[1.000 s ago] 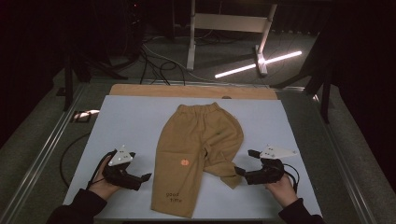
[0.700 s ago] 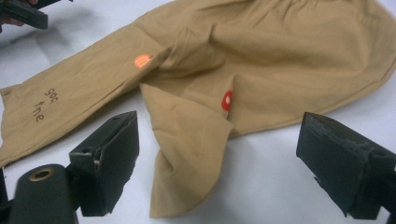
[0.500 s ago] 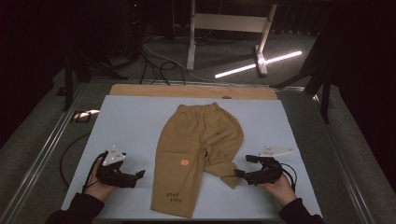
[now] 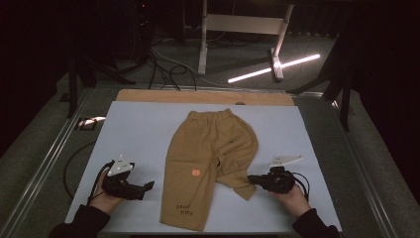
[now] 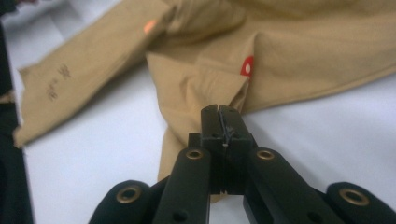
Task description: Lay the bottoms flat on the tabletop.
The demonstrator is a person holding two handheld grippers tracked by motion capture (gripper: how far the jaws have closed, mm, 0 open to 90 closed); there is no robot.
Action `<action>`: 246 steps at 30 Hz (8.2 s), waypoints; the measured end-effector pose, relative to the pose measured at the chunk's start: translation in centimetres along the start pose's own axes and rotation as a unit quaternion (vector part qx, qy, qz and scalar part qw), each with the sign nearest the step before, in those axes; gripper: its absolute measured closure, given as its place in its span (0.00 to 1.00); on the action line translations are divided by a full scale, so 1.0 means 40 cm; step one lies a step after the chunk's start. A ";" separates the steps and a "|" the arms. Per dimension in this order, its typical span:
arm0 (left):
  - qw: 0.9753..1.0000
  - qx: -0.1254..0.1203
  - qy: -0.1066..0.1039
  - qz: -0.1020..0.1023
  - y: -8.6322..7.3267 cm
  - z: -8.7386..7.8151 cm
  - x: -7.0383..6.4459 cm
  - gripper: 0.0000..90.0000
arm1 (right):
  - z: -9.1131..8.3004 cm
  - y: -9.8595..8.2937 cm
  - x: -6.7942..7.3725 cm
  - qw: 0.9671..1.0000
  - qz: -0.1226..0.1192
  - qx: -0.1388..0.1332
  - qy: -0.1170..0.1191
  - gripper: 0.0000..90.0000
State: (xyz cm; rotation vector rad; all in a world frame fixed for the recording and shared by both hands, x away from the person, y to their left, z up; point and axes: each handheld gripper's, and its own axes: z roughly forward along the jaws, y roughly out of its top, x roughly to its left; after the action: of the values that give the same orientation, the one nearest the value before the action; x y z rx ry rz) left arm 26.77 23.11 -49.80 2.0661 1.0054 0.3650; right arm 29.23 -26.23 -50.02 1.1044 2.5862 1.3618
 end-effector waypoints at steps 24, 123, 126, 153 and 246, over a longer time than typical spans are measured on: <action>1.000 -0.008 0.004 0.001 0.000 -0.006 0.000 0.01 | 0.066 0.016 -0.011 0.999 0.029 0.020 -0.009 0.69; 1.000 -0.016 -0.012 0.012 0.009 -0.012 -0.006 0.01 | -0.079 -0.081 0.043 0.981 -0.014 0.074 -0.181 0.99; 1.000 -0.017 -0.015 0.011 0.010 -0.012 -0.006 0.01 | -0.095 -0.081 0.029 0.980 -0.004 0.063 -0.191 0.99; 0.999 -0.016 -0.045 0.012 0.034 0.004 -0.023 0.01 | -0.145 -0.088 -0.036 0.978 0.058 -0.002 -0.200 0.47; 0.996 0.075 0.051 0.010 0.395 0.506 0.135 0.99 | 0.219 0.299 -0.381 0.971 0.029 0.033 -0.234 0.98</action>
State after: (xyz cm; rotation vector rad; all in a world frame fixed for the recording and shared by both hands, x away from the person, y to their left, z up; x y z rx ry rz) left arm 49.78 10.61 -51.26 2.2113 1.1037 0.4215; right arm 50.40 -24.54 -51.22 1.3282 2.2803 0.8873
